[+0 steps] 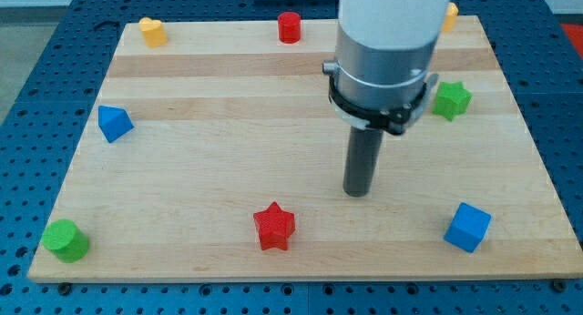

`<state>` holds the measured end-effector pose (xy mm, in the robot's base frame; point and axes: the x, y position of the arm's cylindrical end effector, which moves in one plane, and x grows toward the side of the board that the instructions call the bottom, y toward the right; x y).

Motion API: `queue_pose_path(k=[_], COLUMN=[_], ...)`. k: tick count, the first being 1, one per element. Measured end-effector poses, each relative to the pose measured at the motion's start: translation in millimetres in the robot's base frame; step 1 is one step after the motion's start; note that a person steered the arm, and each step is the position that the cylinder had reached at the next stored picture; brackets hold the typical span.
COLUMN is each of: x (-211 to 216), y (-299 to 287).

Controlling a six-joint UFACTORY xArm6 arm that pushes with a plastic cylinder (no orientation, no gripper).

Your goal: Move the yellow heart towards right and down

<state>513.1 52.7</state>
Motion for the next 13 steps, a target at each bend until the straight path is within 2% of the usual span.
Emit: queue_pose_path(k=[1,2,4,5,6,7,9,10,11,12,13], x=[-25.0,-33.2,-27.1,-41.3,-76.0,-97.9,-111.5,-113.4,-135.6,-181.6,-208.6], y=[-51.8,-127.5,-274.6,-267.9,-204.0,-172.7,-172.5,-178.1,-210.4,-245.7,-322.9])
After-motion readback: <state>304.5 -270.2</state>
